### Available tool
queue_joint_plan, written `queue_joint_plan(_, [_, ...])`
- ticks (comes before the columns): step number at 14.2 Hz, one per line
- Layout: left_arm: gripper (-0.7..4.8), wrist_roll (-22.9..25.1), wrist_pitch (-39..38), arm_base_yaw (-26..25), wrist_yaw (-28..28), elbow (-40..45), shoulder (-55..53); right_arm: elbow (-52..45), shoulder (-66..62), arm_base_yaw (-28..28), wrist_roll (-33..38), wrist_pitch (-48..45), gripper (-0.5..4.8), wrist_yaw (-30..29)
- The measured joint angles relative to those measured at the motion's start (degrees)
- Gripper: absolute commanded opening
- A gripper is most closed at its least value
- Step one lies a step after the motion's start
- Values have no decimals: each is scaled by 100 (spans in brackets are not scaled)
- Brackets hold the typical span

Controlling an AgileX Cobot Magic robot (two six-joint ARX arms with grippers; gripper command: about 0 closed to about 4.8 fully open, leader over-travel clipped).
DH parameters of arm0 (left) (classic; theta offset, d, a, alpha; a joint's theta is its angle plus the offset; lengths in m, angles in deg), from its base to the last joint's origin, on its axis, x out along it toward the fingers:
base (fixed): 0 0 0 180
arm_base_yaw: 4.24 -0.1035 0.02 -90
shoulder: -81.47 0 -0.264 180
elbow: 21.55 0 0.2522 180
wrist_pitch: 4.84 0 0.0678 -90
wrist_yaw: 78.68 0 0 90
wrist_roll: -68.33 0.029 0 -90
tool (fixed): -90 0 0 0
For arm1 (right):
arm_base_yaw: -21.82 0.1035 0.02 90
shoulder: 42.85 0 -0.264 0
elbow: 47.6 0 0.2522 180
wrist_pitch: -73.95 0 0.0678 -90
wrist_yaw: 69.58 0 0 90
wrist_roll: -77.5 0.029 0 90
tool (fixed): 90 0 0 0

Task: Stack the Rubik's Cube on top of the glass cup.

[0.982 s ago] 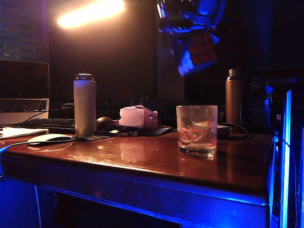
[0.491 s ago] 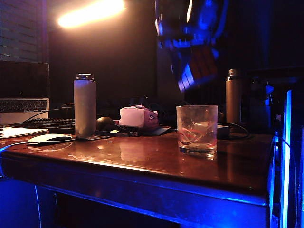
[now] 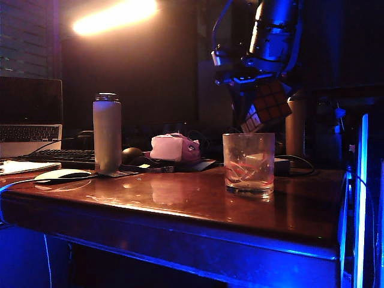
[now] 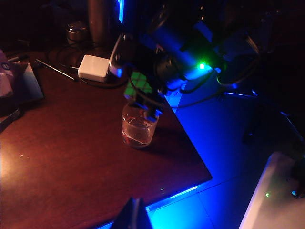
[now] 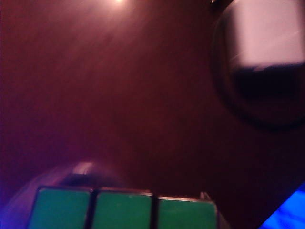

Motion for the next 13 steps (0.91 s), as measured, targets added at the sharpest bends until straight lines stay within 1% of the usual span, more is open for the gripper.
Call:
queue_joint_plan(3, [-3, 2, -2, 0, 0, 0, 0, 2, 0, -11, -2, -306, 94, -247])
queue_joint_plan(6, [-3, 0, 0, 0, 0, 0, 0, 4, -205, -2, -4, -308, 94, -385])
queue_joint_plan(10, [-3, 2, 0, 0, -2, 0, 0, 44, -380, 0, -26, -516, 95, -385])
queue_joint_plan(13, [-3, 2, 0, 0, -2, 0, 0, 48, -380, 0, -26, -494, 95, -391])
